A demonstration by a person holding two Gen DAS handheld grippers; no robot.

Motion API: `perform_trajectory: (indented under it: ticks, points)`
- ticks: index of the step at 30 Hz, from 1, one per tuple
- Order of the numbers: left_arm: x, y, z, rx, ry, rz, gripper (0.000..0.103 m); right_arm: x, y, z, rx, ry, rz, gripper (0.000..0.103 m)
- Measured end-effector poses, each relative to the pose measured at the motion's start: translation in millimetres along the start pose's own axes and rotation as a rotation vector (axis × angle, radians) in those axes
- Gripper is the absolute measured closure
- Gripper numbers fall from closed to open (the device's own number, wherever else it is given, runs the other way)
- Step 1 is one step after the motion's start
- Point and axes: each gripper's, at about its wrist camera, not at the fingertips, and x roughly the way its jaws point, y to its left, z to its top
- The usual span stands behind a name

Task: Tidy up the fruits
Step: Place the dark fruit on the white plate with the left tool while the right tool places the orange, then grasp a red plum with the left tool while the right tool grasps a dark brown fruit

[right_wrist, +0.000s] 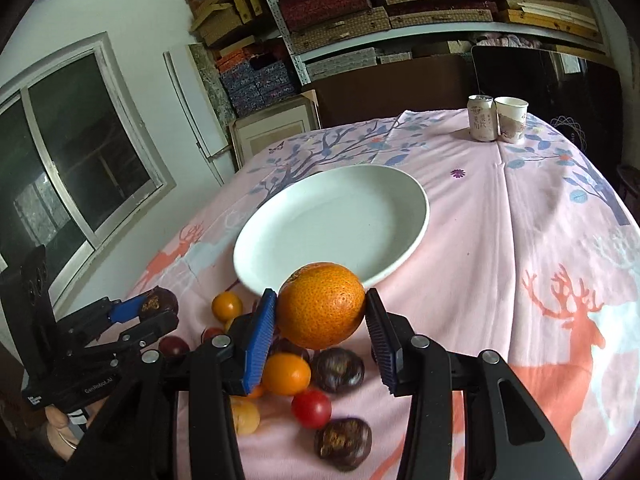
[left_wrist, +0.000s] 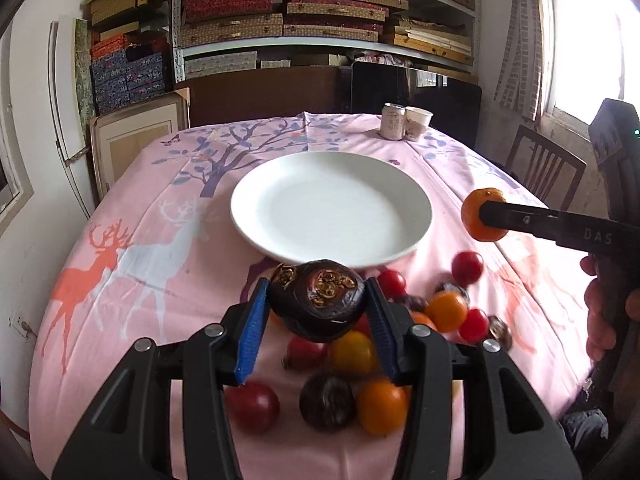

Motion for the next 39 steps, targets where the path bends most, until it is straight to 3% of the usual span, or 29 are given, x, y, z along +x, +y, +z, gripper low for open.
perform_trajectory:
  ticks: [2, 5, 6, 7, 9, 11, 15, 20, 26, 29, 32, 33, 34, 37, 39]
  points:
    - [27, 2, 20, -0.011, 0.031, 0.007, 0.056, 20, -4, 15, 0.014, 0.028, -0.006, 0.057]
    - [69, 8, 45, -0.045, 0.106, -0.040, 0.055, 53, -11, 33, 0.045, 0.073, -0.026, 0.056]
    - [83, 11, 52, -0.057, 0.127, -0.033, 0.047, 62, -15, 36, 0.060, 0.081, -0.039, 0.051]
    - [91, 14, 56, -0.067, 0.140, -0.034, 0.034, 68, -17, 39, 0.068, 0.082, -0.050, 0.035]
    - [99, 23, 61, -0.101, 0.153, -0.047, 0.031, 68, -19, 43, 0.069, 0.047, -0.117, 0.027]
    - [93, 31, 61, -0.124, 0.142, -0.047, 0.031, 58, -18, 41, 0.068, 0.013, -0.107, 0.027]
    - [60, 39, 40, -0.124, 0.119, -0.037, 0.031, 32, -17, 25, 0.027, -0.001, -0.152, 0.027]
    - [11, 32, -13, -0.019, 0.104, -0.002, 0.031, 3, -21, -18, 0.002, 0.007, -0.180, 0.027]
    - [-12, 46, -69, 0.030, 0.164, 0.041, 0.031, -13, -32, -65, 0.012, 0.050, -0.190, 0.027]
    - [-4, 48, -80, 0.047, 0.206, 0.044, 0.043, -13, -34, -76, 0.016, 0.058, -0.190, 0.027]
    - [6, 40, -80, 0.075, 0.205, 0.064, 0.045, -12, -36, -80, 0.032, 0.063, -0.187, 0.027]
    - [10, 37, -80, 0.087, 0.207, 0.074, 0.051, -11, -36, -81, 0.038, 0.069, -0.182, 0.027]
    - [15, 35, -79, 0.090, 0.216, 0.058, 0.063, -11, -35, -82, 0.038, 0.073, -0.180, 0.027]
    - [17, 31, -75, 0.085, 0.200, 0.073, 0.064, -12, -27, -85, 0.005, 0.085, -0.185, 0.027]
    - [11, 32, -74, 0.064, 0.181, 0.044, 0.064, -15, -18, -89, -0.037, 0.095, -0.168, 0.027]
